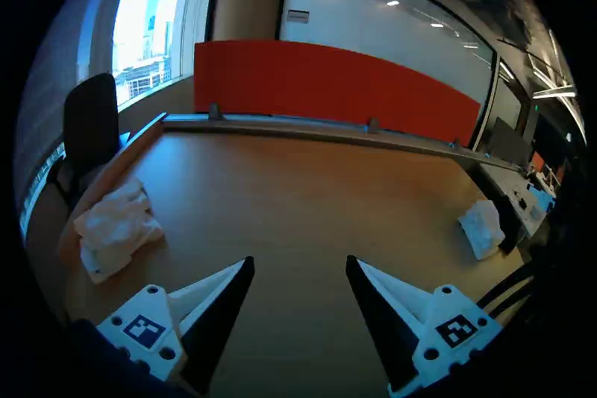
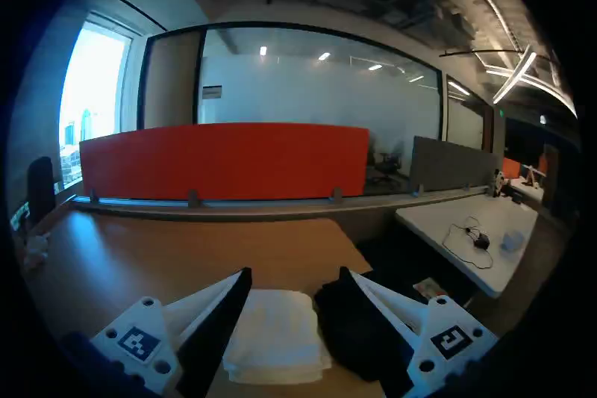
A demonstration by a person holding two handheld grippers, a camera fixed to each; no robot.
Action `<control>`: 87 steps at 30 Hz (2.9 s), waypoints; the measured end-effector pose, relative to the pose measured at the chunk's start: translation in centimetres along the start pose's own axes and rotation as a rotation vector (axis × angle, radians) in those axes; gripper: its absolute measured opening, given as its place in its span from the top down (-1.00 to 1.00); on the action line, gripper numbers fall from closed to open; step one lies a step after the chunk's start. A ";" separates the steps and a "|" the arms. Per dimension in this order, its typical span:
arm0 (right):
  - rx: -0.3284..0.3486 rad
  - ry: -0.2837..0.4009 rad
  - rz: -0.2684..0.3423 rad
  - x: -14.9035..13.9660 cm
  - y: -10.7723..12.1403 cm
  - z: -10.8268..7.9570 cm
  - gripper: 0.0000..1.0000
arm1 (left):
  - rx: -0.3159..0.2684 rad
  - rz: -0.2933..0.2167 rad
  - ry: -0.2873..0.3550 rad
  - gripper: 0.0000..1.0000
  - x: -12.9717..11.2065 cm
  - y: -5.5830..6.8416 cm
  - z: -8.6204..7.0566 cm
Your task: Fold towel
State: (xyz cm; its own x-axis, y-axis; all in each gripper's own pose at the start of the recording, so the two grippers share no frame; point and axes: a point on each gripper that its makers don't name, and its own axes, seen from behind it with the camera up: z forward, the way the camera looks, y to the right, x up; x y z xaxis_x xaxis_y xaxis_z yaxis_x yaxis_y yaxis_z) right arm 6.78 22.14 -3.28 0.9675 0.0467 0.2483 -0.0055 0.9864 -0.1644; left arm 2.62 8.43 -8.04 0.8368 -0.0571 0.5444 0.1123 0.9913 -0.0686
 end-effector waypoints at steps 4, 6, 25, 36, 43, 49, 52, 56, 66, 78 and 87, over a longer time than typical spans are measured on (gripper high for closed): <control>0.007 0.012 0.000 0.7 -0.7 -0.2 -0.80 | 0.013 0.017 0.089 -0.82 3.0 -0.5 0.1; 0.009 0.015 -0.001 1.1 -1.0 -0.3 -0.80 | 0.020 0.029 0.136 -0.82 4.5 -0.9 0.1; 0.034 0.060 -0.047 4.3 -4.0 -1.1 -0.80 | 0.095 0.053 0.460 -0.82 14.4 -3.8 -1.5; 0.075 0.090 -0.063 6.0 -7.8 -1.8 -0.80 | 0.083 0.078 0.474 -0.81 14.9 -3.7 -1.0; 0.111 0.127 -0.053 7.6 -11.6 -1.9 -0.80 | 0.068 0.086 0.494 -0.81 15.5 -3.4 -1.1; 0.135 0.135 -0.049 8.2 -14.8 -1.9 -0.80 | 0.058 0.089 0.503 -0.81 15.8 -3.4 -1.1; 0.148 0.136 -0.046 8.2 -16.5 -2.1 -0.80 | 0.052 0.091 0.507 -0.81 15.9 -3.4 -1.1; 0.166 0.138 -0.048 8.4 -18.5 -2.3 -0.80 | 0.047 0.089 0.514 -0.82 16.0 -3.6 -1.1; 0.168 0.136 -0.018 9.1 -20.3 -2.0 -0.80 | 0.040 0.076 0.522 -0.82 16.1 -4.3 -0.8; 0.172 0.132 -0.009 9.8 -21.9 -2.0 -0.80 | 0.029 0.080 0.528 -0.81 15.4 -4.1 0.3; 0.173 0.133 -0.022 9.5 -23.4 -1.9 -0.80 | 0.059 0.081 0.536 -0.81 13.3 -5.1 1.7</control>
State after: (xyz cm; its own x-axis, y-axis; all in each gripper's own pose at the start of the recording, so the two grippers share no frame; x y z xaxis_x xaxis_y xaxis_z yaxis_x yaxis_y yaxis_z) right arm 16.63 -0.83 1.11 0.9927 0.0149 0.1200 -0.0161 0.9998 0.0088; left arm 12.25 2.78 0.98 0.9992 -0.0170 0.0358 0.0183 0.9991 -0.0370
